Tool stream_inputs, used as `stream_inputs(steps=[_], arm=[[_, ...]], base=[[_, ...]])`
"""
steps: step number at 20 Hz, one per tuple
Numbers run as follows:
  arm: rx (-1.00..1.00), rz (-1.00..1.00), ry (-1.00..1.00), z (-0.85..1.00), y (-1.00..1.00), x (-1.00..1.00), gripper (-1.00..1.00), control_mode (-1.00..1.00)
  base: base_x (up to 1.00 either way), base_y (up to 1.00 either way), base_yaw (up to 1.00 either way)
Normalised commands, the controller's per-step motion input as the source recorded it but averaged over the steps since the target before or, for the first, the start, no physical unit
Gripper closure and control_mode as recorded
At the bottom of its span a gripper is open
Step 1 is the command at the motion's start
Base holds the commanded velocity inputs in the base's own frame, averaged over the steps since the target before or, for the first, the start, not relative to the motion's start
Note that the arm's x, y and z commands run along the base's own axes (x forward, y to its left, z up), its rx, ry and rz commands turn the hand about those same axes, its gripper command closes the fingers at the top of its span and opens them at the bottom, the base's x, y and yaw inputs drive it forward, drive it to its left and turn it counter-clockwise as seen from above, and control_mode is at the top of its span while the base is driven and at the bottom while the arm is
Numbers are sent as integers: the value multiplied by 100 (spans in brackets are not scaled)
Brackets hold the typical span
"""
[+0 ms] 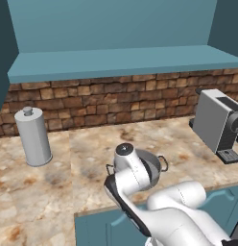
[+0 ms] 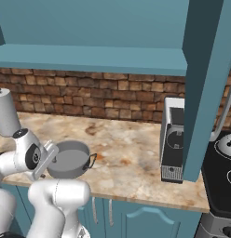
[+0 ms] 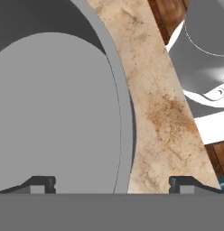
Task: Pick the kettle from the cabinet and place it on a stove burner. Then pick the pot from the counter and place it on another stove burner. Finally, turn both burners on.
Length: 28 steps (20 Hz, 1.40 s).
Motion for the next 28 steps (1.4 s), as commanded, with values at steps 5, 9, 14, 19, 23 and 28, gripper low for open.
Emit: stream_inputs(steps=[5, 9, 14, 19, 23, 28], arm=[[5, -4, -4, -33, 0, 0, 100, -100], [2, -2, -2, -15, 0, 0, 100, -100], [0, 0, 0, -1, 0, 0, 100, -100], [0, -6, -1, 9, 0, -2, 100, -100], [0, -12, -1, 30, -1, -12, 100, -100], [0, -16, -8, 40, -9, -16, 100, -100]], base=[[0, 0, 0], [0, 0, 0], [0, 0, 0], [0, 0, 0], [0, 0, 0], [0, 0, 0]])
